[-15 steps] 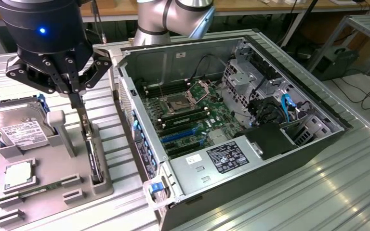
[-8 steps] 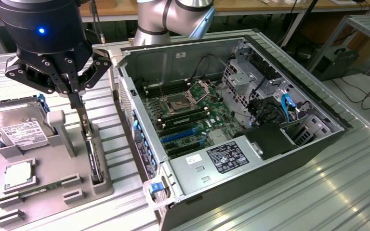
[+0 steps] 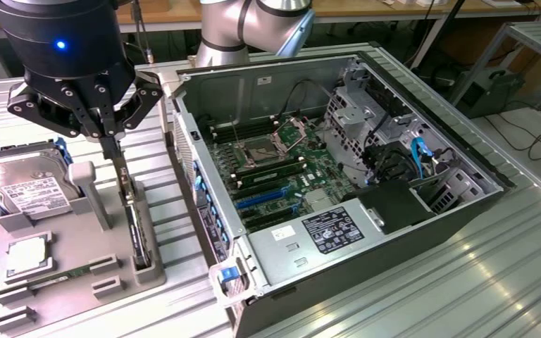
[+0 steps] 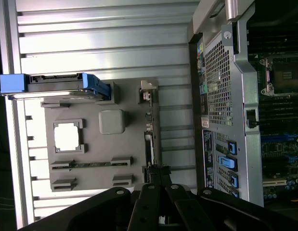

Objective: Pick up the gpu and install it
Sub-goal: 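Pick up the gpu and move the gpu toward the slot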

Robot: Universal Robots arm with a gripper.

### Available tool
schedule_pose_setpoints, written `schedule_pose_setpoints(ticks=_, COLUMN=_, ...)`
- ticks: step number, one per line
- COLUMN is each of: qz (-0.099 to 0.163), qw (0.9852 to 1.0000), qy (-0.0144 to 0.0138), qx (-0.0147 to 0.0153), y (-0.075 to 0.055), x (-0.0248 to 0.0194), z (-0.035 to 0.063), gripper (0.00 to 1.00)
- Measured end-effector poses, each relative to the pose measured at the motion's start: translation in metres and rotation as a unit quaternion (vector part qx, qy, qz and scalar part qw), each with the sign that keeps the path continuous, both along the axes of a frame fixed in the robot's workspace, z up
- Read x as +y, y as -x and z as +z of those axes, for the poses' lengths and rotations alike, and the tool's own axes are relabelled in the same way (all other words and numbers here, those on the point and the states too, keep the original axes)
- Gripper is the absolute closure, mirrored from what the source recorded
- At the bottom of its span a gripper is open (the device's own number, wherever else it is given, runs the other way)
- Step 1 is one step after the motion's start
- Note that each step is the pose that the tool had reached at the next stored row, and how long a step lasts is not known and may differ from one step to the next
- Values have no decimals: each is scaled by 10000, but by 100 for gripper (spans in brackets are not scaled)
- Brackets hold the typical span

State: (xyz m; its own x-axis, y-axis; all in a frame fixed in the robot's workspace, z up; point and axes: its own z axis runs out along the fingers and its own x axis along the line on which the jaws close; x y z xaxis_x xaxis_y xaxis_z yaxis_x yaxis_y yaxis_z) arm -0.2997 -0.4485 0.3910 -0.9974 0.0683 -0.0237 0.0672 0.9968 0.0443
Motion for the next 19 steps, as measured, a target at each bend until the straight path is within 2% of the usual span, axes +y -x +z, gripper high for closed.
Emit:
schedule_pose_setpoints(ticks=1, qz=0, qw=10000, qy=0, qx=0, y=0, x=0, z=0, gripper=89)
schedule_pose_setpoints(ticks=3, qz=0, qw=10000, qy=0, qx=0, y=0, x=0, z=0, gripper=76)
schedule_pose_setpoints(ticks=4, qz=0, qw=10000, qy=0, qx=0, y=0, x=0, z=0, gripper=76)
schedule_pose_setpoints(ticks=5, qz=0, qw=10000, qy=0, qx=0, y=0, x=0, z=0, gripper=70)
schedule_pose_setpoints(ticks=6, qz=0, qw=10000, qy=0, qx=0, y=0, x=0, z=0, gripper=70)
schedule_pose_setpoints(ticks=7, qz=0, qw=10000, qy=0, qx=0, y=0, x=0, z=0, gripper=58)
schedule_pose_setpoints(ticks=8, qz=0, qw=10000, qy=0, qx=0, y=0, x=0, z=-3, gripper=58)
schedule_pose_setpoints(ticks=10, qz=9, qw=10000, qy=-1, qx=-1, y=0, x=1, z=-23, gripper=46)
schedule_pose_setpoints(ticks=11, qz=15, qw=10000, qy=-1, qx=-1, y=0, x=1, z=-41, gripper=46)
schedule_pose_setpoints(ticks=12, qz=20, qw=10000, qy=0, qx=0, y=0, x=2, z=-58, gripper=40)
schedule_pose_setpoints(ticks=16, qz=72, qw=10000, qy=0, qx=0, y=0, x=3, z=-132, gripper=40)
schedule_pose_setpoints(ticks=19, qz=296, qw=9996, qy=0, qx=0, y=0, x=3, z=-186, gripper=40)
